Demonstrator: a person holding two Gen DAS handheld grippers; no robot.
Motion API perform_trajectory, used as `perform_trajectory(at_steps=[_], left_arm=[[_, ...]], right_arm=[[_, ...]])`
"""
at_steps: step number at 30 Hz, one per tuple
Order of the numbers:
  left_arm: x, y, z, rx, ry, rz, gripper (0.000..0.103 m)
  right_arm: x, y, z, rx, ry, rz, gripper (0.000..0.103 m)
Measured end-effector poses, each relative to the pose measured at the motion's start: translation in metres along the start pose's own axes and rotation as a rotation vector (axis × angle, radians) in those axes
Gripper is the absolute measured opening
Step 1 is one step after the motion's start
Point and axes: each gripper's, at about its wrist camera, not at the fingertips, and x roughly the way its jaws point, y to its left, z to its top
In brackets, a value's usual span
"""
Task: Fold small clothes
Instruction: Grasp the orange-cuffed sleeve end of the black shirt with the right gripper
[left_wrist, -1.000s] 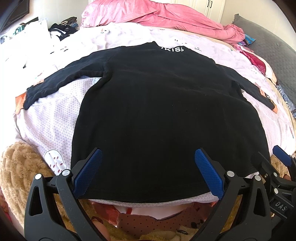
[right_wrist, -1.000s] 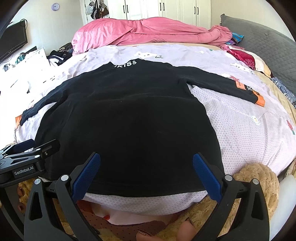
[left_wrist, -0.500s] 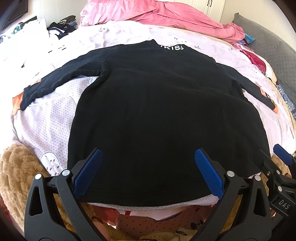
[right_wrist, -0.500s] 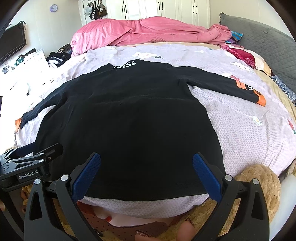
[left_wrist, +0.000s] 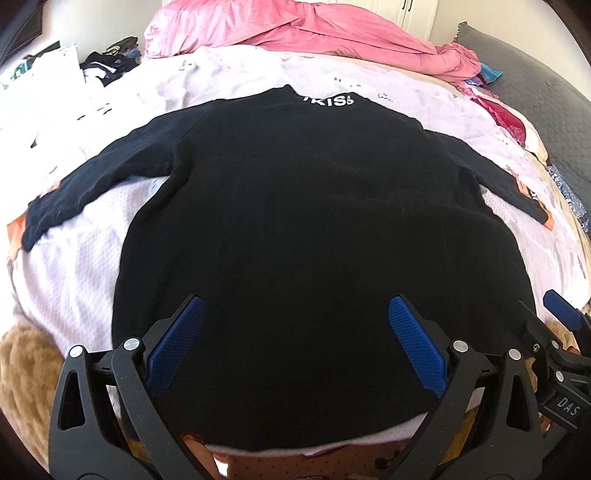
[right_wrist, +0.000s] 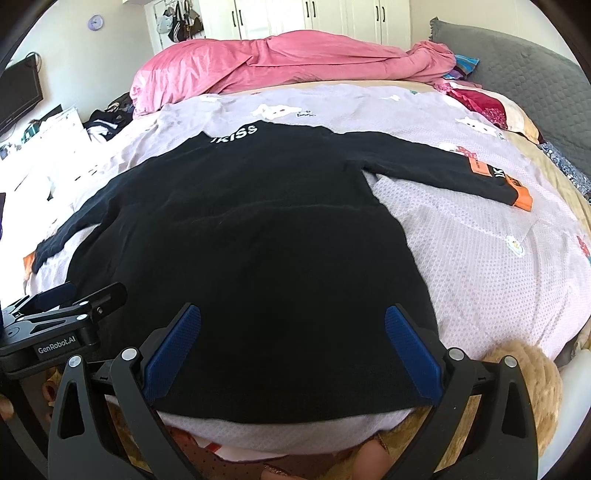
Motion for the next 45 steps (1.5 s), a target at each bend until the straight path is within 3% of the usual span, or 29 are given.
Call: perform_trajectory(at_steps=[14, 26, 35, 38, 45], left_arm=[[0.026, -0.019, 0.063, 0.078, -0.005, -0.024, 0.094], [0.039, -0.033, 0.124, 0.150, -0.057, -0.039, 0.094], [0.084, -0.026, 0.149, 0.177, -0.013, -0.037, 0.094], [0.095, -0.021, 0.156, 0.167, -0.001, -0.044, 0.094], [0.110, -0.018, 0.172, 0.178, -0.013, -0.040, 0.094]], right_arm=[[0.037, -0.053, 0.063, 0.124, 0.007, -0.052, 0.099], [0.081, -0.116, 0.111, 0.241, 0.024, -0.187, 0.099], [0.099, -0.193, 0.129, 0.450, 0.024, -0.232, 0.099], [0.107, -0.227, 0.128, 0.574, 0.041, -0.210, 0.099], [0.119, -0.277, 0.118, 0.736, 0.061, -0.269, 0.099]])
